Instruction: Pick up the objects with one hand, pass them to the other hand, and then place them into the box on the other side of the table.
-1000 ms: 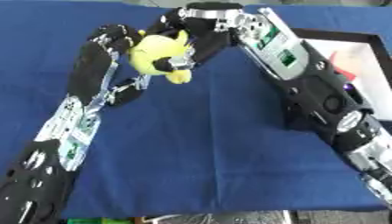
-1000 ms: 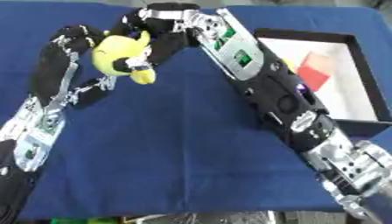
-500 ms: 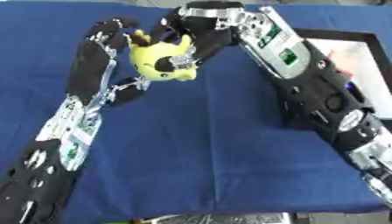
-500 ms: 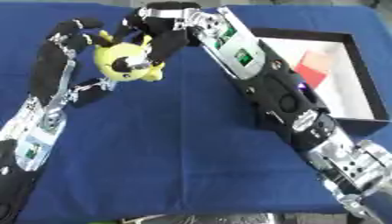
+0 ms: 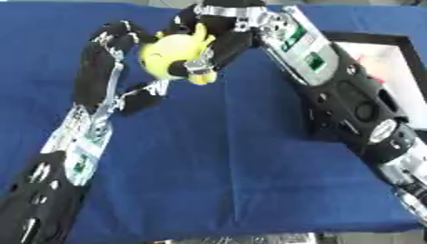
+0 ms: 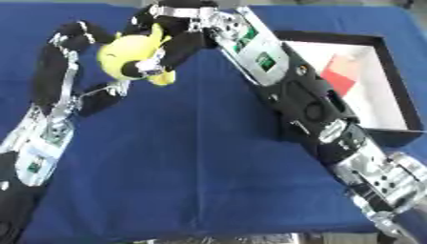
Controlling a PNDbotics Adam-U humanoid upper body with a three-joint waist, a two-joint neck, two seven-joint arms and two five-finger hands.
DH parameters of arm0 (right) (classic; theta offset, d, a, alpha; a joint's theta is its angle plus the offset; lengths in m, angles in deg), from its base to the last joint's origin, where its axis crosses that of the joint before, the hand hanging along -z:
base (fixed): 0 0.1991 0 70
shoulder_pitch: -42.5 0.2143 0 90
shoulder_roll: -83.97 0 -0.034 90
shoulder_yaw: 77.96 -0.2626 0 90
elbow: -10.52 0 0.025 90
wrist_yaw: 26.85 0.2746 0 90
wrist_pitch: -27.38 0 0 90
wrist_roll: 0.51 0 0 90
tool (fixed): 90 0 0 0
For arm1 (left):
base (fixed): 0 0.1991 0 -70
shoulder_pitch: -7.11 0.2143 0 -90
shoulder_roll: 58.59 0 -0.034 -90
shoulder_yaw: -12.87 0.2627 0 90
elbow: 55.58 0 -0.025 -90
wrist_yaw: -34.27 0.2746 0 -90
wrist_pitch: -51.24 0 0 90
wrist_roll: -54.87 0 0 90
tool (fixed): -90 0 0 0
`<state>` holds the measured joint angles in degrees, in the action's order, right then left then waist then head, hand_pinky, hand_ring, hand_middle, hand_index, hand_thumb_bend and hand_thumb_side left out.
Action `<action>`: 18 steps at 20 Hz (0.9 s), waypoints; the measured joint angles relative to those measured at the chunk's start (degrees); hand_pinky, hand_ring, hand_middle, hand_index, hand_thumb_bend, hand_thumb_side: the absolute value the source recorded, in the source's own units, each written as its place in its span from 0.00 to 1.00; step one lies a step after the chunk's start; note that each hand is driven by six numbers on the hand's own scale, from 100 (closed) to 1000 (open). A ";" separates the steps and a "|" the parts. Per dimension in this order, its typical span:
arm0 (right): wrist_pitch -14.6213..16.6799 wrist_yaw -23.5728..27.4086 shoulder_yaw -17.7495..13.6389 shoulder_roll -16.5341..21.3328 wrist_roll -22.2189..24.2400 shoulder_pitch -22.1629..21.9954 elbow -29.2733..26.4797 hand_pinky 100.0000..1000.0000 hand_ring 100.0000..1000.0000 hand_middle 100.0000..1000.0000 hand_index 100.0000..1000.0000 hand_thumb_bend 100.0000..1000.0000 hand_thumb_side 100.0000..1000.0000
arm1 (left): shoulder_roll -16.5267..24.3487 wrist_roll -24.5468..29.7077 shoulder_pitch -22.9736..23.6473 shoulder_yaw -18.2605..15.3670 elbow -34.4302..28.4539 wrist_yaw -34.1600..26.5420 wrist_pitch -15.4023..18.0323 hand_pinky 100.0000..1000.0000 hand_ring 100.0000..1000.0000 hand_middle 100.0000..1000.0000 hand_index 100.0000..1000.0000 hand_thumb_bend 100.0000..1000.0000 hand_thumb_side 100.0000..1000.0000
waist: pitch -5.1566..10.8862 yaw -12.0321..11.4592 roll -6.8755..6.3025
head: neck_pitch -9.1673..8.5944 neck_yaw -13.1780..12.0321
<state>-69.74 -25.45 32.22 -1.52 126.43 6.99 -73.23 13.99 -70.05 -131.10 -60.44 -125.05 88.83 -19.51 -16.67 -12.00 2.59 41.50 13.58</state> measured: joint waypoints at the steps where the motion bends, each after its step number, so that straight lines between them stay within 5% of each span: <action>1: 0.18 -0.05 -0.03 0.00 0.03 0.00 0.00 0.94 1.00 0.51 0.60 0.32 0.21 | -0.09 -0.38 0.00 0.01 -0.02 -0.37 0.38 0.70 0.48 0.38 0.66 0.00 0.38 | -0.01 0.01 0.01 | -0.08 0.00; 10: 2.42 0.33 -0.33 -0.01 0.18 -0.02 0.01 0.93 1.00 0.55 0.63 0.27 0.12 | -0.10 -1.37 -0.01 0.16 -0.02 -1.59 2.28 0.70 0.46 0.34 0.60 0.00 0.39 | -0.02 0.02 0.15 | -0.33 0.12; 18: 4.74 0.54 -0.30 0.00 -0.41 -0.05 -0.01 0.91 1.00 0.59 0.65 0.11 0.01 | -0.10 -1.38 -0.09 0.32 -0.01 -1.57 2.91 0.69 0.46 0.34 0.60 0.00 0.38 | -0.02 0.02 0.13 | -0.33 0.14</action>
<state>-64.99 -24.91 31.92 -1.52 126.03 6.94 -73.25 13.90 -71.42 -131.19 -60.11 -125.05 87.26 -16.59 -16.69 -11.98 2.72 41.17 13.72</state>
